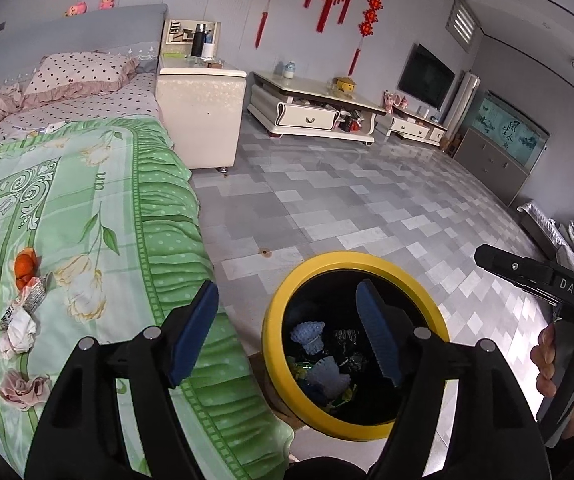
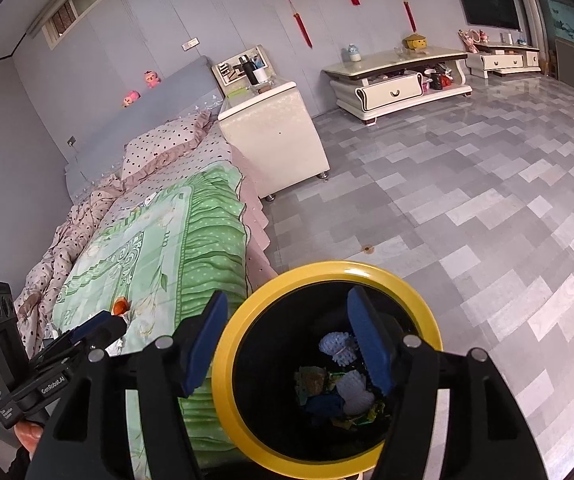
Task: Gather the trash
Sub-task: 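Move both open tools back over the trash on the bed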
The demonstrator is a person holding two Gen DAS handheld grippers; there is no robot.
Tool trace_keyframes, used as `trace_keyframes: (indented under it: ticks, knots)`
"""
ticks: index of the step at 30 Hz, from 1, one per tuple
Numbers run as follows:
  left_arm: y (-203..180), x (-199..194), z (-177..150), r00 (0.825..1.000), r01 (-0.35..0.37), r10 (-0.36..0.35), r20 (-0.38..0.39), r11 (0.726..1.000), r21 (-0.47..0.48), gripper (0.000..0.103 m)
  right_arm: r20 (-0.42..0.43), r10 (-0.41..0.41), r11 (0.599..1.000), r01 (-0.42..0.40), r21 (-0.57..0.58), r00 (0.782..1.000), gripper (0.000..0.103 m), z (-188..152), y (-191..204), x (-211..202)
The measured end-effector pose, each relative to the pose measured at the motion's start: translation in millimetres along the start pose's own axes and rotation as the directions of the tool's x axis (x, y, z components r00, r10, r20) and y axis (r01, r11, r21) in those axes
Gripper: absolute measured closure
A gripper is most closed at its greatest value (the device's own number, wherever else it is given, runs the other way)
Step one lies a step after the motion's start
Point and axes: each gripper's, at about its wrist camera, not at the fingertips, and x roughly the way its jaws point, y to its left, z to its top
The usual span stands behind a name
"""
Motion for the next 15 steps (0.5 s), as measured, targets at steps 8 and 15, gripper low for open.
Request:
trace_keyframes:
  ticks: [8, 15]
  knots:
    - [48, -33, 6, 0.996, -0.083, 0.084, 0.040, 0.996, -0.034, 0.034, -0.012, 0.050, 0.997, -0.051, -0.060, 0.999, 0.043, -1, 46, 2]
    - [105, -60, 9, 0.983, -0.169, 0.175, 0.061, 0.982, -0.084, 0.033, -0.045, 0.109, 0.986, -0.113, -0.122, 0.993, 0.041, -4, 99, 16]
